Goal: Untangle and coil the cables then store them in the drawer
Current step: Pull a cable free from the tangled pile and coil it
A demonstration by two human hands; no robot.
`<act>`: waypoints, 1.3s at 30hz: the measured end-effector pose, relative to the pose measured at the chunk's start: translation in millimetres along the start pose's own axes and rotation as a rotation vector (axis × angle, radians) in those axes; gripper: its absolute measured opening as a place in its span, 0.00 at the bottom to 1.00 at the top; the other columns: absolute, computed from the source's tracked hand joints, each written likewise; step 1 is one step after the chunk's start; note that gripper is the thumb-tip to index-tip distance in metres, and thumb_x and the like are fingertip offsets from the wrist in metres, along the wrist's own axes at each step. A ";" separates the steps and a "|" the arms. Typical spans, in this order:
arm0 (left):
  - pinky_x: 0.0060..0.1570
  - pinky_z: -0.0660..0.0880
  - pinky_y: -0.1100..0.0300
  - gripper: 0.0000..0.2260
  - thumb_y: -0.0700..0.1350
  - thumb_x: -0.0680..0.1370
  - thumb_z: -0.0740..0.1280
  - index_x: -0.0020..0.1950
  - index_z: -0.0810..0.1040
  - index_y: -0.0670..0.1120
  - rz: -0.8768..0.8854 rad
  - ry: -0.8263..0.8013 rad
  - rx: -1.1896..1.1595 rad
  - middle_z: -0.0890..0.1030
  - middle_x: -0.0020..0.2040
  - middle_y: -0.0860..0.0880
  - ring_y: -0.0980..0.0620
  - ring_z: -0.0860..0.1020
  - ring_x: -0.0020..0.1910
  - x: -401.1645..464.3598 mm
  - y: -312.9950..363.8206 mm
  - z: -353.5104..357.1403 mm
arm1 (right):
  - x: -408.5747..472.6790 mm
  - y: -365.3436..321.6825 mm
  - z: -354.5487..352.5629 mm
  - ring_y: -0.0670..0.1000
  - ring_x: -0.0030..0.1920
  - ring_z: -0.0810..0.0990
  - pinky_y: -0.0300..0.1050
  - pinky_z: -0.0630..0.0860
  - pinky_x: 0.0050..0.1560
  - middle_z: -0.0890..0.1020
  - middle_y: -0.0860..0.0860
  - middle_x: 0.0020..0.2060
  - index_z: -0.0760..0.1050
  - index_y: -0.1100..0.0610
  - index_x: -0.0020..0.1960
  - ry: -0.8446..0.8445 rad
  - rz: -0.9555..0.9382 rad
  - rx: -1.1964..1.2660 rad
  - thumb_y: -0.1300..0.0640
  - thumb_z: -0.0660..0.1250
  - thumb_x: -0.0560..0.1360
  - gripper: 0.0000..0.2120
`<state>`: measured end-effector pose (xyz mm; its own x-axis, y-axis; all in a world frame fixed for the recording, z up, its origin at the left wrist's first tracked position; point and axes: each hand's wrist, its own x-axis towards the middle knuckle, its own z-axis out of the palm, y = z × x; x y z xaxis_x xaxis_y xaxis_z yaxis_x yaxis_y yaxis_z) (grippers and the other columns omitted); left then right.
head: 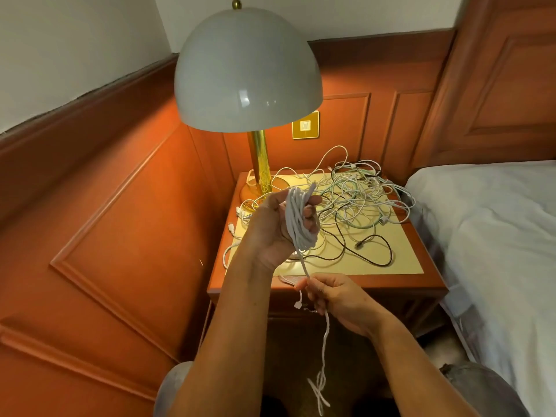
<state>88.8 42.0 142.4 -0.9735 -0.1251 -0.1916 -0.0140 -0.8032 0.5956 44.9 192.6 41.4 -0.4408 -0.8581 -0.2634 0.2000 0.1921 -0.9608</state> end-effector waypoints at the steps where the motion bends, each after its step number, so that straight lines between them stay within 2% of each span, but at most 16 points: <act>1: 0.31 0.74 0.64 0.20 0.49 0.77 0.57 0.47 0.78 0.32 -0.004 -0.013 0.012 0.76 0.31 0.44 0.51 0.74 0.28 -2.4 1.4 -0.7 | 2.5 -2.5 -4.7 0.46 0.31 0.70 0.37 0.70 0.34 0.74 0.49 0.33 0.81 0.62 0.52 0.015 -0.003 -0.037 0.57 0.58 0.82 0.14; 4: 0.31 0.71 0.62 0.18 0.49 0.77 0.58 0.50 0.76 0.34 0.011 -0.026 0.130 0.75 0.32 0.45 0.52 0.73 0.29 -11.2 3.6 -3.5 | 16.5 -20.0 -21.7 0.47 0.31 0.70 0.39 0.69 0.34 0.74 0.48 0.29 0.81 0.59 0.45 0.189 -0.029 -0.330 0.53 0.63 0.80 0.12; 7: 0.34 0.69 0.60 0.19 0.49 0.79 0.56 0.50 0.77 0.34 0.037 -0.049 0.235 0.75 0.32 0.45 0.51 0.72 0.29 -19.5 9.2 -6.5 | 32.7 -50.6 -45.2 0.48 0.27 0.67 0.39 0.62 0.32 0.70 0.50 0.23 0.72 0.59 0.30 0.394 -0.069 -0.755 0.34 0.67 0.69 0.27; 9: 0.35 0.69 0.59 0.20 0.50 0.80 0.55 0.49 0.79 0.34 0.052 -0.071 0.325 0.73 0.32 0.45 0.51 0.70 0.29 -23.1 14.8 -4.8 | 40.1 -75.5 -56.0 0.50 0.27 0.65 0.41 0.61 0.33 0.68 0.51 0.24 0.66 0.56 0.28 0.385 -0.079 -1.016 0.27 0.63 0.64 0.31; 11: 0.33 0.70 0.60 0.21 0.49 0.82 0.54 0.50 0.78 0.34 0.051 -0.078 0.429 0.74 0.32 0.45 0.51 0.71 0.29 -24.6 15.8 0.9 | 45.4 -103.2 -65.0 0.50 0.30 0.67 0.42 0.62 0.33 0.69 0.51 0.27 0.69 0.57 0.31 0.286 -0.107 -1.101 0.33 0.67 0.69 0.27; 13: 0.30 0.71 0.61 0.19 0.48 0.83 0.53 0.53 0.75 0.34 0.046 -0.060 0.506 0.78 0.34 0.44 0.52 0.72 0.29 -24.9 11.4 7.0 | 49.6 -129.8 -71.6 0.48 0.34 0.70 0.40 0.63 0.33 0.74 0.51 0.32 0.77 0.59 0.39 0.197 -0.152 -1.133 0.48 0.69 0.75 0.15; 15: 0.29 0.71 0.61 0.18 0.47 0.83 0.52 0.57 0.72 0.34 0.026 -0.038 0.535 0.79 0.35 0.45 0.52 0.72 0.30 -23.6 5.6 11.7 | 52.5 -153.0 -74.3 0.47 0.38 0.73 0.41 0.65 0.36 0.80 0.52 0.39 0.81 0.60 0.46 0.173 -0.227 -1.268 0.54 0.68 0.77 0.10; 18: 0.29 0.71 0.62 0.17 0.47 0.83 0.53 0.59 0.71 0.34 -0.003 -0.018 0.578 0.80 0.35 0.46 0.52 0.73 0.29 -17.5 1.5 15.7 | 53.9 -173.8 -69.6 0.49 0.31 0.71 0.43 0.65 0.34 0.77 0.52 0.31 0.77 0.62 0.36 0.207 -0.295 -1.536 0.46 0.69 0.75 0.19; 21: 0.31 0.72 0.61 0.19 0.48 0.83 0.54 0.59 0.73 0.33 -0.037 0.021 0.717 0.80 0.38 0.45 0.52 0.74 0.31 -14.2 -4.1 17.9 | 46.5 -186.1 -65.1 0.48 0.26 0.65 0.43 0.63 0.32 0.69 0.49 0.24 0.70 0.58 0.29 0.306 -0.314 -1.626 0.35 0.69 0.70 0.28; 25: 0.30 0.73 0.62 0.23 0.50 0.84 0.53 0.65 0.70 0.30 -0.080 0.101 0.706 0.81 0.34 0.47 0.53 0.75 0.30 -5.2 -15.4 14.5 | 25.4 -190.0 -51.7 0.50 0.29 0.70 0.46 0.67 0.37 0.75 0.55 0.28 0.77 0.63 0.34 0.273 -0.316 -1.439 0.44 0.68 0.76 0.23; 28: 0.31 0.71 0.60 0.33 0.62 0.82 0.46 0.54 0.75 0.34 -0.125 0.150 0.525 0.77 0.33 0.44 0.50 0.74 0.29 6.0 -16.1 12.5 | 5.3 -171.8 -30.8 0.50 0.32 0.71 0.45 0.65 0.36 0.76 0.56 0.31 0.79 0.65 0.39 0.225 -0.275 -1.277 0.55 0.64 0.79 0.16; 30: 0.31 0.71 0.59 0.35 0.66 0.79 0.44 0.46 0.75 0.38 -0.112 0.152 0.473 0.76 0.32 0.43 0.49 0.73 0.29 9.9 -15.3 13.0 | -7.3 -146.7 -18.1 0.50 0.34 0.72 0.44 0.65 0.36 0.76 0.54 0.34 0.78 0.64 0.44 0.285 -0.260 -1.127 0.59 0.62 0.79 0.11; 32: 0.31 0.72 0.61 0.34 0.67 0.79 0.44 0.44 0.75 0.40 -0.104 0.161 0.516 0.76 0.31 0.45 0.50 0.75 0.29 12.0 -16.3 17.2 | -20.8 -124.8 -4.8 0.47 0.34 0.74 0.41 0.69 0.34 0.78 0.50 0.36 0.78 0.58 0.49 0.384 -0.298 -0.920 0.62 0.61 0.79 0.07; 34: 0.35 0.72 0.60 0.34 0.66 0.79 0.44 0.47 0.76 0.39 -0.095 0.180 0.564 0.78 0.32 0.45 0.51 0.76 0.31 17.0 -20.3 19.6 | -30.2 -107.7 5.8 0.44 0.35 0.77 0.37 0.73 0.35 0.80 0.47 0.38 0.75 0.48 0.53 0.470 -0.310 -0.692 0.63 0.61 0.79 0.11; 37: 0.39 0.72 0.59 0.30 0.62 0.82 0.49 0.58 0.74 0.36 -0.034 0.257 0.503 0.76 0.38 0.45 0.51 0.74 0.35 23.9 -21.5 15.3 | -38.1 -81.0 18.5 0.46 0.27 0.76 0.40 0.75 0.29 0.81 0.52 0.37 0.75 0.52 0.53 0.486 -0.264 -0.257 0.61 0.63 0.80 0.06; 39: 0.38 0.71 0.60 0.23 0.57 0.83 0.52 0.56 0.73 0.37 0.009 0.236 0.370 0.73 0.38 0.46 0.52 0.72 0.35 24.7 -14.6 10.4 | -40.2 -58.0 24.8 0.49 0.22 0.70 0.42 0.68 0.22 0.78 0.56 0.31 0.76 0.57 0.49 0.420 -0.211 -0.054 0.56 0.62 0.81 0.07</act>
<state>62.5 56.7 137.1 -0.8959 -0.2949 -0.3323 -0.1284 -0.5442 0.8291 72.7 204.2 109.9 -0.7847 -0.6166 -0.0636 0.0274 0.0680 -0.9973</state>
